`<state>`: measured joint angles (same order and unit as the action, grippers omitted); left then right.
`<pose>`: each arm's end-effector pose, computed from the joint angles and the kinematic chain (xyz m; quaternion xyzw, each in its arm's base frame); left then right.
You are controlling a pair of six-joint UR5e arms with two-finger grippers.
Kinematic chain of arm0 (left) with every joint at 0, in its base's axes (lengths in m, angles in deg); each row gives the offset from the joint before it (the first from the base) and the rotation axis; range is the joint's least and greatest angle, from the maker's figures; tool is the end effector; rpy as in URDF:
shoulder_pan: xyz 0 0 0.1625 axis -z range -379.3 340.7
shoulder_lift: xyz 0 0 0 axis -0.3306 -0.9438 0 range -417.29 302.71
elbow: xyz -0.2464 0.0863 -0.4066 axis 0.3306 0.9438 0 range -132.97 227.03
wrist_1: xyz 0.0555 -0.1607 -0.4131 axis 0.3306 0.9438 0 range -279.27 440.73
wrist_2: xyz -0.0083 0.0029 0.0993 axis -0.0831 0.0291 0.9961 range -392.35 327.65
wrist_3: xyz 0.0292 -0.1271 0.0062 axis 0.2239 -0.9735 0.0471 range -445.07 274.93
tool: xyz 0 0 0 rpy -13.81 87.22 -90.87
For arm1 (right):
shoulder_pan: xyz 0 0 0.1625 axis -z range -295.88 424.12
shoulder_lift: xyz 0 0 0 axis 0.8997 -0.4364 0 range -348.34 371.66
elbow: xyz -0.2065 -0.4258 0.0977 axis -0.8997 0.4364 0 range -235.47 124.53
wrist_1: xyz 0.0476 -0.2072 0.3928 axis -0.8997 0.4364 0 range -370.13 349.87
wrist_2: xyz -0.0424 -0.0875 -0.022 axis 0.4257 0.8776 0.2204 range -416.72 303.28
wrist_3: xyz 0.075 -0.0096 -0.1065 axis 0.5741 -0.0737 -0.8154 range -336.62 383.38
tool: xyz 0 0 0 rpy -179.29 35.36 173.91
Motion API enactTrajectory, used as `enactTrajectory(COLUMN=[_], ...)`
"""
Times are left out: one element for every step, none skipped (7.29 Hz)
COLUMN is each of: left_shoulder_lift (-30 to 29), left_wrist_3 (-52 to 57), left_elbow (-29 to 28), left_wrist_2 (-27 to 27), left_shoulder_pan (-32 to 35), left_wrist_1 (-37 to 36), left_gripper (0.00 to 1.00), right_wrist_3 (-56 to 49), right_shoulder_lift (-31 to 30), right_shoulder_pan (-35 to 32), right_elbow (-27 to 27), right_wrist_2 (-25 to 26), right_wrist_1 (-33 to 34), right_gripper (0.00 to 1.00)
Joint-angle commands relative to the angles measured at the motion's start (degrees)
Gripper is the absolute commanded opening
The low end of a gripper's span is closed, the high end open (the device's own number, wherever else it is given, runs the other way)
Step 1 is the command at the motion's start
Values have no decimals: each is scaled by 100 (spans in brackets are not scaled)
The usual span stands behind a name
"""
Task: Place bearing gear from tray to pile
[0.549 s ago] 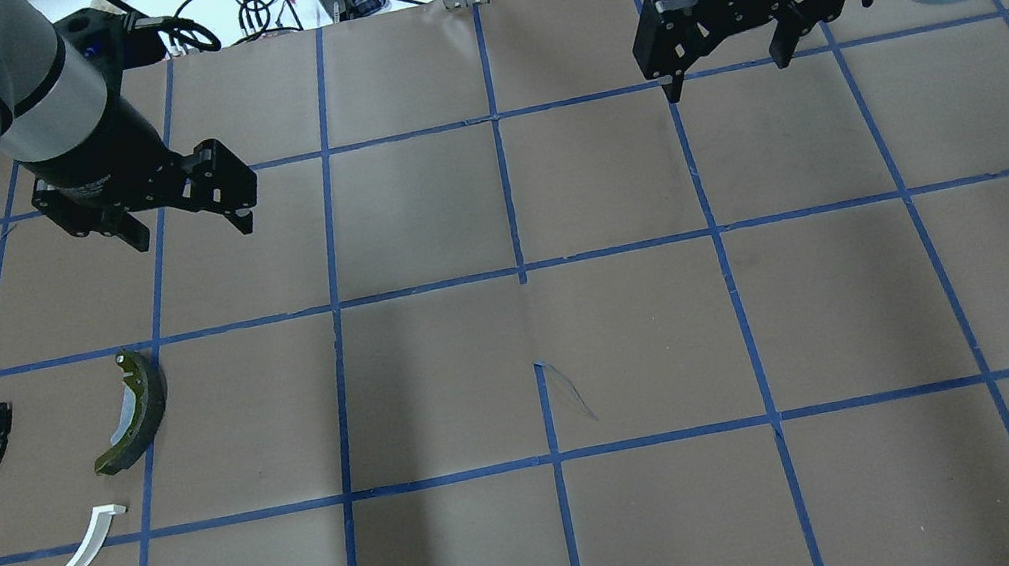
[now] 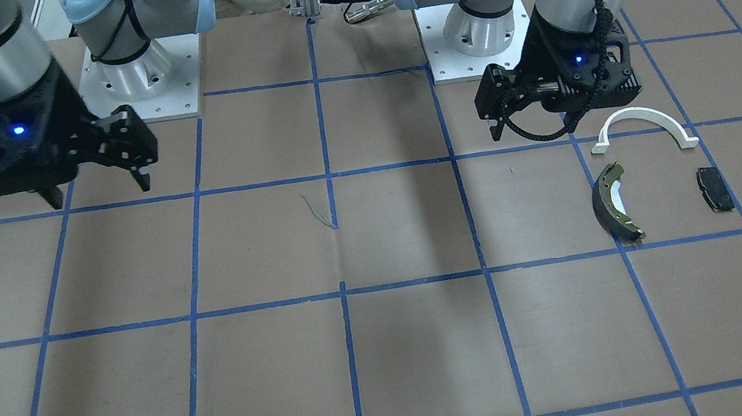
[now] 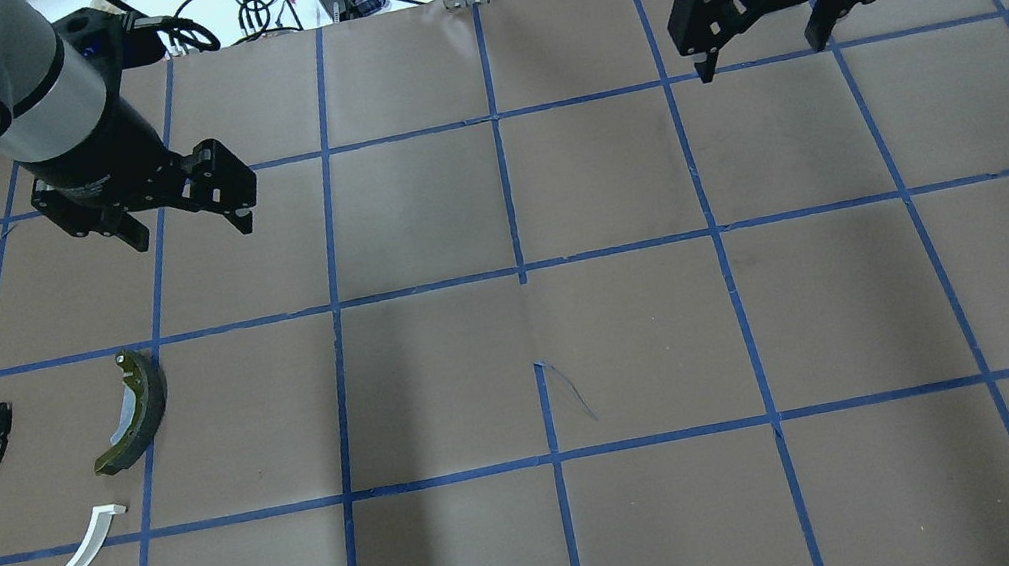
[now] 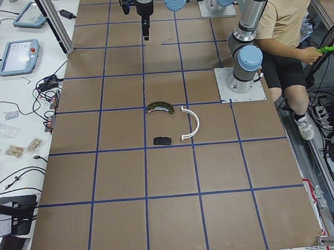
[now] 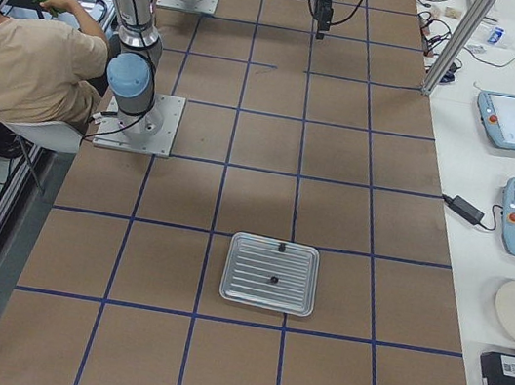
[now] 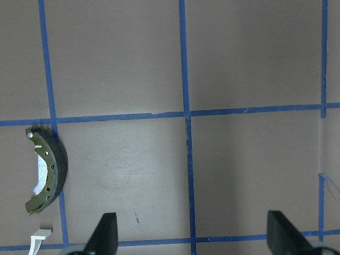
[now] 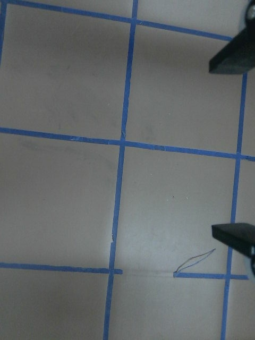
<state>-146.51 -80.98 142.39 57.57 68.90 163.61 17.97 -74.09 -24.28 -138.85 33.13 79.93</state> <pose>-0.1170 -0.5277 0.4857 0.0200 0.9996 -0.0221 0.0005 0.1178 -0.5703 0.5358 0.0333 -0.9992 0.0213 0.0000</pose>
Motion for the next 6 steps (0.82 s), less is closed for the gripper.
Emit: enactTrajectory(left_shoulder_lift=[1, 1, 1, 1, -8, -8], left_wrist_3=[4, -5, -5, 4, -5, 4], left_elbow=[0, 0, -9, -9, 0, 0], left_wrist_2=[-2, -2, -2, -10, -10, -2], left_shoulder_pan=[-5, 3, -5, -5, -5, -5], left_wrist_1=[0, 0, 0, -9, -44, -97], left_gripper=[100, 100, 100, 100, 100, 100], right_wrist_3=[-1167, -2087, -2740, -3408, -4250, -4954], right_shoulder_lift=[67, 346, 549, 899, 1381, 1795], right_shoulder_pan=[1345, 1926, 2463, 2938, 3352, 3704], right_elbow=[-11, -20, -20, -20, -20, -20], right_wrist_2=[32, 50, 103, 129, 138, 121], right_wrist_1=[3, 46, 316, 624, 1331, 1878], right_gripper=[100, 100, 100, 100, 100, 100])
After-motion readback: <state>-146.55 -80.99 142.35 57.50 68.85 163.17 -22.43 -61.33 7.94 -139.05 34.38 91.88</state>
